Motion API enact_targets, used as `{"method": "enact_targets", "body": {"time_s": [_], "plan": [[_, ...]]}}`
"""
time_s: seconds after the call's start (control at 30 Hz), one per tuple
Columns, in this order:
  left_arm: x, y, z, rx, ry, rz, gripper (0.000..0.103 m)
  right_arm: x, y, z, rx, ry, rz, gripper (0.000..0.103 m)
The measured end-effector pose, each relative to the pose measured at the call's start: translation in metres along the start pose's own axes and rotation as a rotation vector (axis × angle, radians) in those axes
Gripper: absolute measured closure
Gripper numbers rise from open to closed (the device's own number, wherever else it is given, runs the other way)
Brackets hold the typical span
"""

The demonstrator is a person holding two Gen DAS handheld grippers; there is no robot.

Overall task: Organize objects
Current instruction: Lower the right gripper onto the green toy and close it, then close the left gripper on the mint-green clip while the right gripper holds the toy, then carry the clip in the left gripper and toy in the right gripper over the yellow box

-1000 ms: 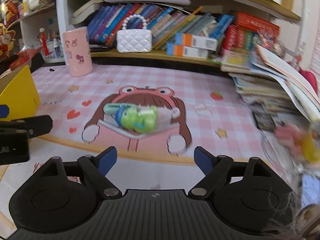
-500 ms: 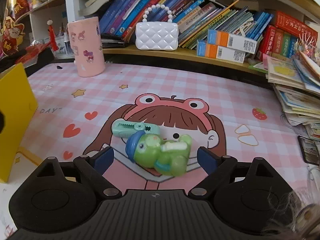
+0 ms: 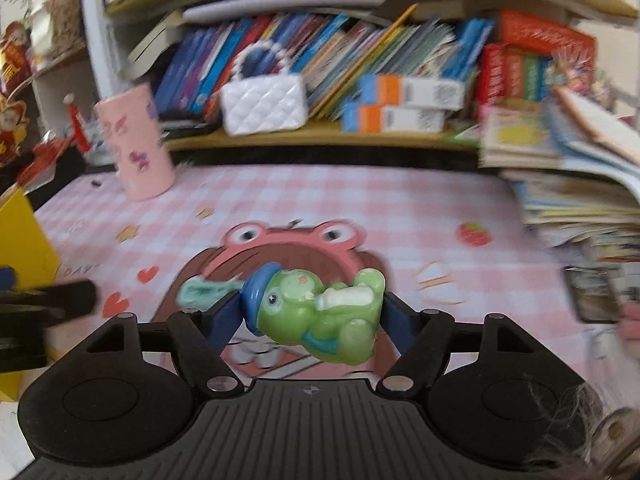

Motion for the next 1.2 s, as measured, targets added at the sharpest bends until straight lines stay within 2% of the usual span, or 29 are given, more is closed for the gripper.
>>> {"method": "enact_targets", "body": {"time_s": [0.23, 0.43, 0.47, 0.57, 0.73, 0.93, 1.2], "plan": [[-0.033, 0.014, 0.060, 0.073, -0.054, 0.001, 0.009, -0.030, -0.002, -0.026, -0.019, -0.045, 0.030, 0.030], [-0.058, 0.022, 0.088, 0.099, -0.039, 0.056, 0.025, -0.038, -0.008, -0.043, -0.033, -0.058, 0.024, 0.030], [-0.059, 0.023, 0.092, 0.108, -0.033, 0.063, 0.032, -0.039, -0.008, -0.045, -0.031, -0.057, 0.030, 0.030], [-0.060, 0.021, 0.094, 0.103, -0.027, 0.065, 0.034, -0.041, -0.011, -0.048, -0.023, -0.054, 0.042, 0.030], [-0.052, 0.022, 0.077, 0.077, -0.052, 0.038, 0.034, -0.040, -0.015, -0.051, -0.023, -0.054, 0.037, 0.030], [-0.034, 0.015, 0.030, -0.002, -0.084, 0.004, 0.034, -0.033, -0.021, -0.052, -0.014, -0.040, 0.026, 0.030], [-0.007, -0.026, -0.025, -0.048, -0.080, -0.004, 0.034, -0.010, -0.041, -0.061, 0.009, -0.021, -0.014, 0.030]]}}
Point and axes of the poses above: each gripper's, at about its wrist camera, not at the fingertips, and z roughly the way its jaws point, x to its left, y to its top, the point moved 2 cm from there along z, roughly the way its jaws point, and after that the axes turned 14 degrees about x, right-handed, at the moved point
